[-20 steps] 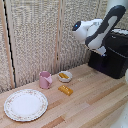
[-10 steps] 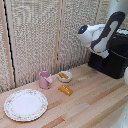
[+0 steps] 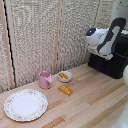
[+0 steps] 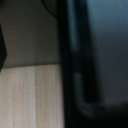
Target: Carefully navigate your gripper to the air fryer's handle. Confidently seize the handle using your gripper. Gradually bring the handle toward yourself to access the air fryer.
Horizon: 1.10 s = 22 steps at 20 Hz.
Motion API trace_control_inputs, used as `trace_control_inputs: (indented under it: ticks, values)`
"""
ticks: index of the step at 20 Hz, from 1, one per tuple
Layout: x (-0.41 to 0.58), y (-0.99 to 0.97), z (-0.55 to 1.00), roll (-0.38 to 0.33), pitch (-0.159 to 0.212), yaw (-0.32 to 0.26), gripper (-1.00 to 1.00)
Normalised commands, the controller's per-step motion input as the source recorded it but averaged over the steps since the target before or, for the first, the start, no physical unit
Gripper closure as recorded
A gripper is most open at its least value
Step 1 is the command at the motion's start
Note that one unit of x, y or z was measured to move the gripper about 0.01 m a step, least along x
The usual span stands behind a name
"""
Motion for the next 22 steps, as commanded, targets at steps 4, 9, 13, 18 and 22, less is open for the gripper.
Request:
trace_control_inputs:
  ticks: [4, 9, 13, 18, 22]
  values:
    - [0.0, 0.0, 0.0, 0.0, 0.0, 0.0, 1.0]
    - [0.0, 0.0, 0.0, 0.0, 0.0, 0.0, 1.0]
    - [0.064, 0.03, 0.15, 0.032, 0.051, -0.054, 1.0]
    - [0.035, 0.13, 0.41, 0.074, 0.164, -0.143, 1.0]
    - [0.0, 0.16, 0.19, 0.19, 0.131, -0.167, 1.0]
